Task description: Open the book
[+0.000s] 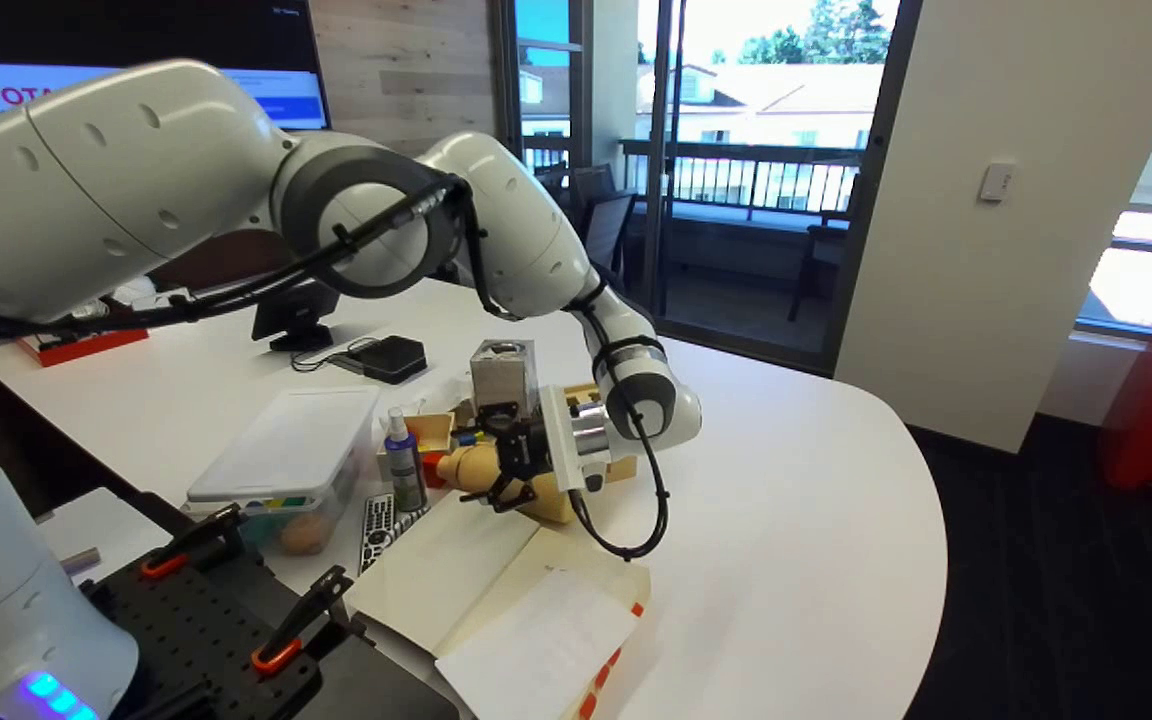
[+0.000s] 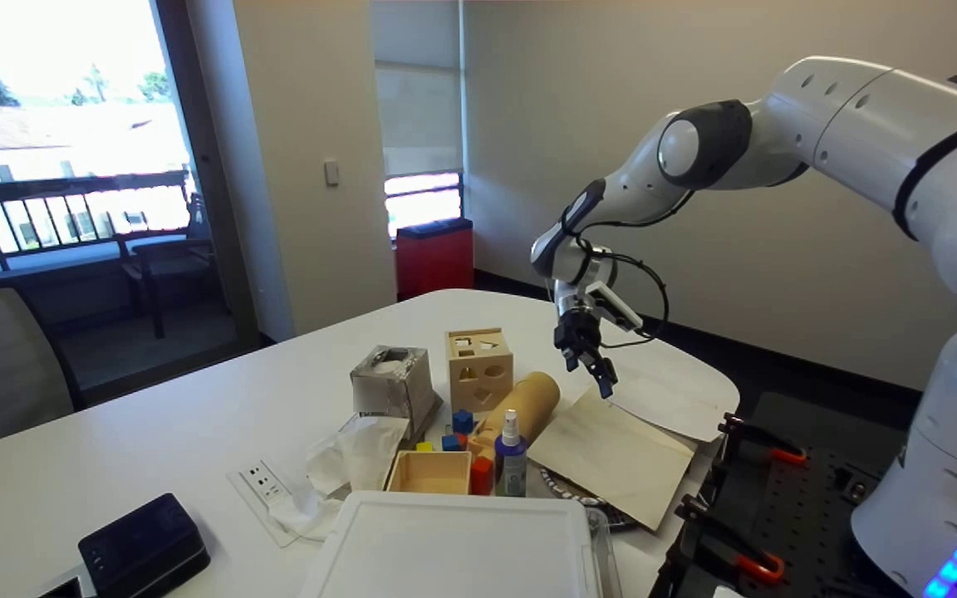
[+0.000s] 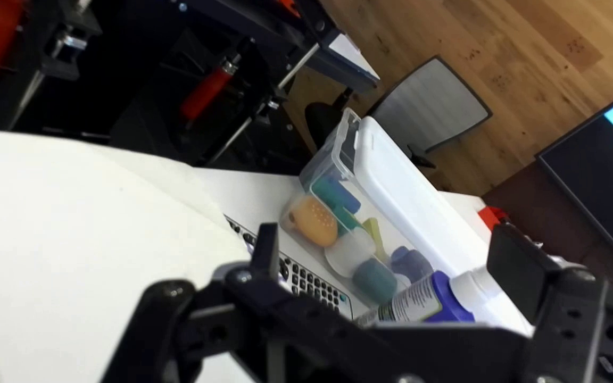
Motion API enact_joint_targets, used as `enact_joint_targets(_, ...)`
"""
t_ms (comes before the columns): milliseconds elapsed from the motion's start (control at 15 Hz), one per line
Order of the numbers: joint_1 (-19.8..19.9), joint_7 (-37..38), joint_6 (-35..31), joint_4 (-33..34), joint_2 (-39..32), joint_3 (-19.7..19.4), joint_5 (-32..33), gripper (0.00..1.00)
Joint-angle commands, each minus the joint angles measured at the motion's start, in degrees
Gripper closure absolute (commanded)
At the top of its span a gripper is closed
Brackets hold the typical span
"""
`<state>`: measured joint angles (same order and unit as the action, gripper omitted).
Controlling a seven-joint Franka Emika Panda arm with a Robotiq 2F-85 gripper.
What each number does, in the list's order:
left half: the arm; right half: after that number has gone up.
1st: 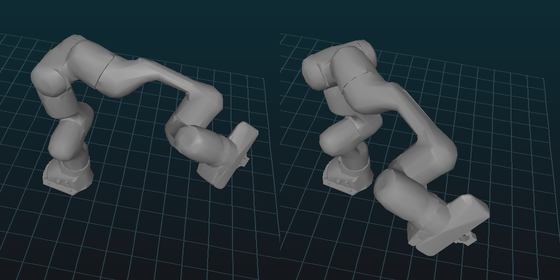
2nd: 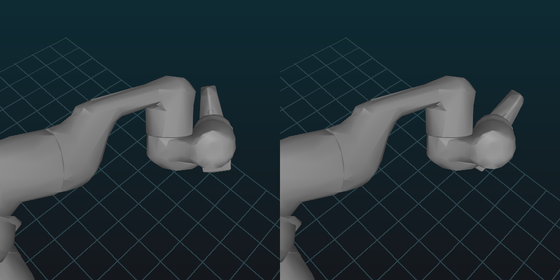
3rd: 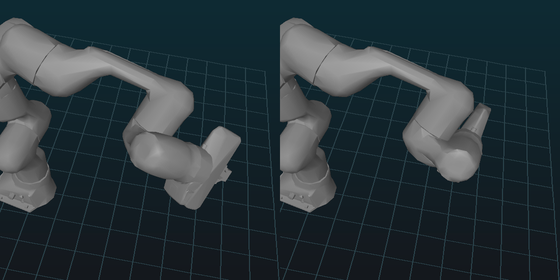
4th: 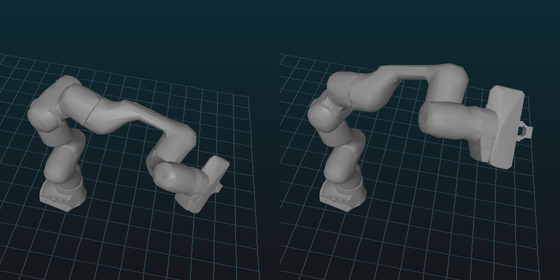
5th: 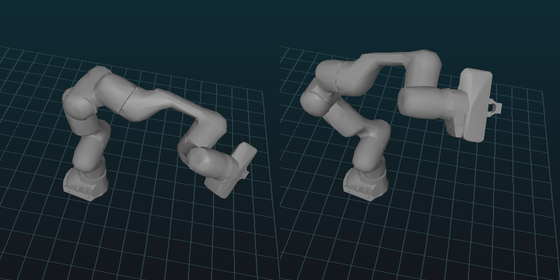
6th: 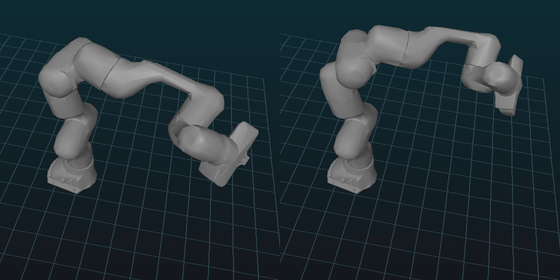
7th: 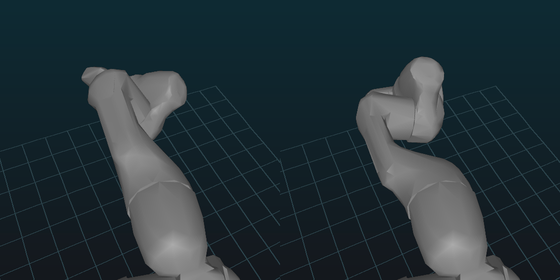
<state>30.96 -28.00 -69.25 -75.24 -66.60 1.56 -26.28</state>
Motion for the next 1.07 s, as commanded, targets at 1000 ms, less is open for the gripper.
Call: enact_joint_targets(1000, -2.6, -1.8, -26.9, -20.2, 27.2, -4.4, 0.1, 0.00)
